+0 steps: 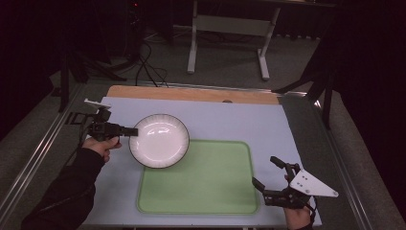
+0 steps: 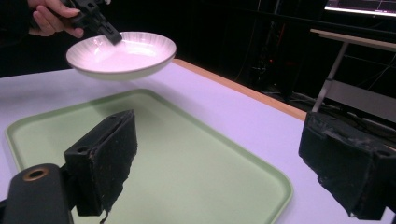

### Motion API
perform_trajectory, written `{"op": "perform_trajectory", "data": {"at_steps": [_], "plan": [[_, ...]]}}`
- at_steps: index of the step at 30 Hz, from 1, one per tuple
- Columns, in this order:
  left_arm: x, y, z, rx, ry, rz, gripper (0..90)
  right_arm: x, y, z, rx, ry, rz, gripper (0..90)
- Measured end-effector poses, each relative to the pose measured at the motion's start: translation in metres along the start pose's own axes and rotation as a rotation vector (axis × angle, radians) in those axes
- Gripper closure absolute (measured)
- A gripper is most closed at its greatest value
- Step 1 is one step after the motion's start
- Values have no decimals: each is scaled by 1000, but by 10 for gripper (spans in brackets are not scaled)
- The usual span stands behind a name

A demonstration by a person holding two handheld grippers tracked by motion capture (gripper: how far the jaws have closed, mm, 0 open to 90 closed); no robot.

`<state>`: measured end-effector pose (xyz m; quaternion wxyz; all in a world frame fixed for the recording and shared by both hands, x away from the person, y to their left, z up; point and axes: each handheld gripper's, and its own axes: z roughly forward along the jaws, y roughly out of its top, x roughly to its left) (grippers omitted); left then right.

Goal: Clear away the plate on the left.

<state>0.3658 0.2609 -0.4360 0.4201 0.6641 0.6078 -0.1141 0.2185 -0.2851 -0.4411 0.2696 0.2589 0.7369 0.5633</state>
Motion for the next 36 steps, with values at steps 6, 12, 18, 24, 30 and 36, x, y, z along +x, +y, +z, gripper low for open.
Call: {"op": "perform_trajectory", "data": {"at_steps": [6, 12, 18, 24, 30, 36], "plan": [[-17, -2, 14, 35, -11, 42, 846, 0, 0, 0, -1, -1, 0, 113], [-31, -4, 25, 66, -23, 76, 846, 0, 0, 0, 2, 3, 0, 113], [-45, -7, 41, 106, -27, 115, 846, 0, 0, 0, 2, 3, -2, 114], [-53, -12, 56, 143, -35, 127, 847, 1, 0, 0, 2, 5, -4, 114], [-60, -17, 72, 176, -35, 146, 846, 1, 0, 1, 3, 7, -4, 114], [-68, -22, 90, 205, -50, 166, 846, 0, 0, 1, 4, 9, -3, 114]]}}
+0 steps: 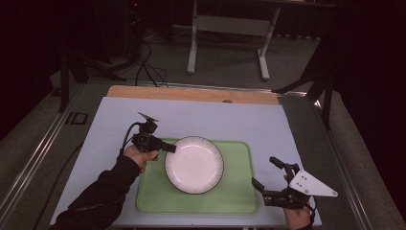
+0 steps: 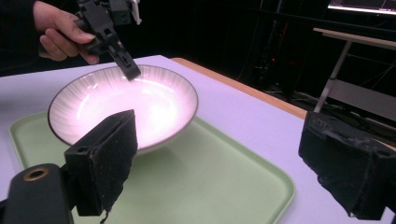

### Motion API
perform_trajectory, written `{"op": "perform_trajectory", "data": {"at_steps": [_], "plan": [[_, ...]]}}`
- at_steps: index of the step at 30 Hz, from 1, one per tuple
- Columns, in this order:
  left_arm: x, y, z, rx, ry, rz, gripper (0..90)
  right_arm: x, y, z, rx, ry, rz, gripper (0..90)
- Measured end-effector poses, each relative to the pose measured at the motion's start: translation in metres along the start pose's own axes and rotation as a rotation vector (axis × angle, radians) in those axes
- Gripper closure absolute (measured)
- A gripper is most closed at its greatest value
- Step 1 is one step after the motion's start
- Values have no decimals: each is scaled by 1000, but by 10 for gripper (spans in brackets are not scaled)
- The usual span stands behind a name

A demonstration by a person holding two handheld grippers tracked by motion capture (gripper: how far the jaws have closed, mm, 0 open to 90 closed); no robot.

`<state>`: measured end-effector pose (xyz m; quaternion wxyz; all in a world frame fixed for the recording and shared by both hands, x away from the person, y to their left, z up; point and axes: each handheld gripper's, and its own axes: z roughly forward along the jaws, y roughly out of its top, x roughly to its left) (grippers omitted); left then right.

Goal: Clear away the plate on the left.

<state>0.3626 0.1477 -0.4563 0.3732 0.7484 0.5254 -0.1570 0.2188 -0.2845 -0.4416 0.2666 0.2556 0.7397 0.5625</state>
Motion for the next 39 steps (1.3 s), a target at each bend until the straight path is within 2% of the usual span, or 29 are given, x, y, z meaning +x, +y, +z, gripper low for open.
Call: {"op": "perform_trajectory", "data": {"at_steps": [5, 9, 10, 16, 20, 27, 30, 33, 39], "plan": [[-2, -1, 13, -1, 12, -5, 845, 0, 0, 0, 1, 3, -1, 114], [-1, -2, 18, 8, 9, -4, 846, 0, 0, 0, 1, 4, 0, 114], [-2, -3, 28, 16, 8, -5, 846, 0, 0, 0, 1, 4, 0, 114], [-2, -3, 40, 33, 1, -7, 845, 1, -1, 1, 6, 5, -1, 114], [0, -4, 45, 39, 16, -3, 845, 0, -1, 1, 6, 5, 4, 115], [12, -5, 49, 51, 27, -16, 843, 0, -1, 1, 6, 7, 2, 115], [16, -5, 52, 54, 27, -2, 848, 1, -1, 1, 8, 8, 0, 116], [19, -6, 55, 68, 47, 10, 852, 1, -1, 2, 11, 9, -3, 116], [23, -8, 58, 70, 69, 8, 857, 0, -2, 2, 15, 13, 1, 116]]}}
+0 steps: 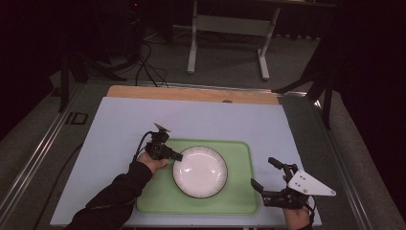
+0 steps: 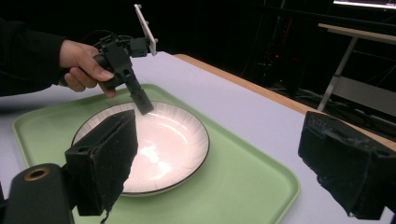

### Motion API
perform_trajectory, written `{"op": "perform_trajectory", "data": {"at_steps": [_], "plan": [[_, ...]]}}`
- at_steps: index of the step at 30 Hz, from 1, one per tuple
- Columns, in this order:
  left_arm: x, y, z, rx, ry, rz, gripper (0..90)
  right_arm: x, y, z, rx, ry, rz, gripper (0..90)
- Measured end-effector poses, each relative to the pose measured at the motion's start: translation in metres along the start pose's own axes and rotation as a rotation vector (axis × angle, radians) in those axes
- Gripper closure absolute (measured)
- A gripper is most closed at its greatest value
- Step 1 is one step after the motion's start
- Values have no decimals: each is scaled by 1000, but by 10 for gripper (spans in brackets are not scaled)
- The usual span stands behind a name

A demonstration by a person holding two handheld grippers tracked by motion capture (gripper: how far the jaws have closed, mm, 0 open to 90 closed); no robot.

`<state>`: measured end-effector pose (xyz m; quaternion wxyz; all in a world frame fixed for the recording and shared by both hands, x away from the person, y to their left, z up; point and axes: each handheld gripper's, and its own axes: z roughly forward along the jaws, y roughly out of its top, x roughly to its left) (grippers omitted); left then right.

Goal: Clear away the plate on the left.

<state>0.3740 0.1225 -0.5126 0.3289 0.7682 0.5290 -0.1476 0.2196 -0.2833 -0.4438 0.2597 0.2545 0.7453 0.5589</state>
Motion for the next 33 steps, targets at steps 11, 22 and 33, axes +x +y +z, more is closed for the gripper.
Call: {"op": "perform_trajectory", "data": {"at_steps": [11, 22, 33], "plan": [[4, 0, 3, 2, 15, 6, 816, 1, 0, 1, 11, 5, -3, 126], [-6, 3, -23, -54, 43, 56, 725, -2, -1, -1, -12, -13, 19, 111], [-22, -2, -60, -166, 55, 195, 467, -2, -1, 1, -1, -12, 15, 110]]}}
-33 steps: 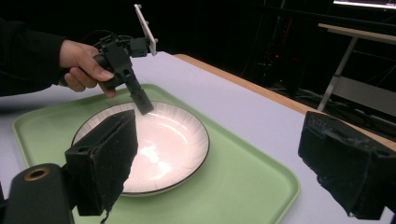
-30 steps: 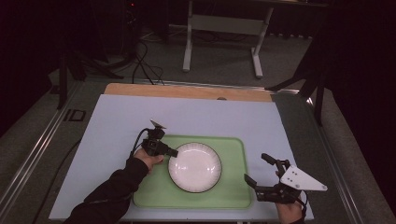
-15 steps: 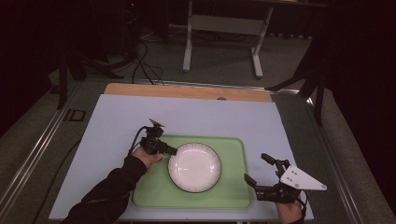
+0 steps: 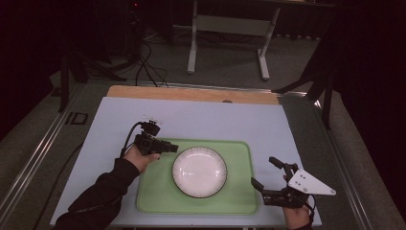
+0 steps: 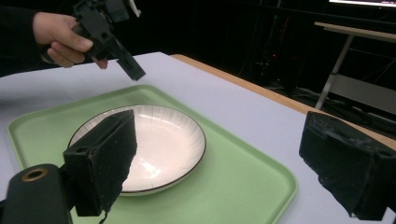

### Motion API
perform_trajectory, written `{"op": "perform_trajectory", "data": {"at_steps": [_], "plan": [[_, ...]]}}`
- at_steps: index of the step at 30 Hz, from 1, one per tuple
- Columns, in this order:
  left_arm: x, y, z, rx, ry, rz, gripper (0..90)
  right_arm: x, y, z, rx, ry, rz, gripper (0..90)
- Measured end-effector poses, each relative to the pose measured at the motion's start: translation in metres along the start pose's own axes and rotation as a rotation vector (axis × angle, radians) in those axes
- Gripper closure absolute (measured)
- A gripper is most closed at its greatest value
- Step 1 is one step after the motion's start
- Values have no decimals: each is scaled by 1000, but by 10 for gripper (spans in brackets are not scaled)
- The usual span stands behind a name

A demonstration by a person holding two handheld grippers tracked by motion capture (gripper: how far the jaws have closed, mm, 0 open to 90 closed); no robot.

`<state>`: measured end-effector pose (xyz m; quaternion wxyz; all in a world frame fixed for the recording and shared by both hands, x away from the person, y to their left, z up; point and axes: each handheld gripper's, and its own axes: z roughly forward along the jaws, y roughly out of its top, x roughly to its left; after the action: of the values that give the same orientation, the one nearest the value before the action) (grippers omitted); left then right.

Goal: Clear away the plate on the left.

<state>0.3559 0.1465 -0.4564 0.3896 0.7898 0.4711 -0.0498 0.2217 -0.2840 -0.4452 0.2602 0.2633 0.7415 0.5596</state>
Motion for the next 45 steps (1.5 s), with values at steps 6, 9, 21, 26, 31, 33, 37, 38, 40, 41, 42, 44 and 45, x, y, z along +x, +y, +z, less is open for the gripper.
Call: {"op": "perform_trajectory", "data": {"at_steps": [6, 9, 21, 26, 31, 33, 37, 38, 40, 41, 42, 44, 45], "plan": [[-8, -1, -14, -36, -71, 74, 252, 0, 0, 1, 5, -1, -3, 110], [-10, -3, -19, -67, -108, 105, 189, 0, 0, 2, 6, -3, -3, 110], [-25, -6, -41, -154, -137, 189, 7, 2, 0, 2, 11, 0, -9, 110], [-30, -12, -51, -170, -128, 215, 7, 1, 1, 1, 10, -2, -11, 110], [-34, -20, -63, -220, -122, 235, 7, 2, 1, 1, 11, -2, -11, 110], [-35, -25, -67, -224, -114, 253, 7, 2, 1, 1, 11, -1, -12, 110], [-39, -33, -72, -229, -97, 291, 7, 3, 1, 2, 12, 1, -19, 110], [-41, -35, -73, -226, -91, 305, 7, 3, 1, 2, 11, 2, -20, 110], [-44, -40, -75, -220, -78, 333, 7, 3, 1, 2, 11, 1, -23, 110], [-45, -43, -76, -233, -82, 340, 7, 3, 1, 1, 10, 1, -22, 110], [-46, -46, -76, -232, -87, 347, 7, 3, 1, 1, 11, 1, -22, 110], [-47, -51, -77, -229, -94, 356, 7, 3, 1, 1, 10, 1, -23, 110], [-47, -54, -77, -224, -94, 357, 7, 3, 1, 1, 10, 2, -24, 110]]}}
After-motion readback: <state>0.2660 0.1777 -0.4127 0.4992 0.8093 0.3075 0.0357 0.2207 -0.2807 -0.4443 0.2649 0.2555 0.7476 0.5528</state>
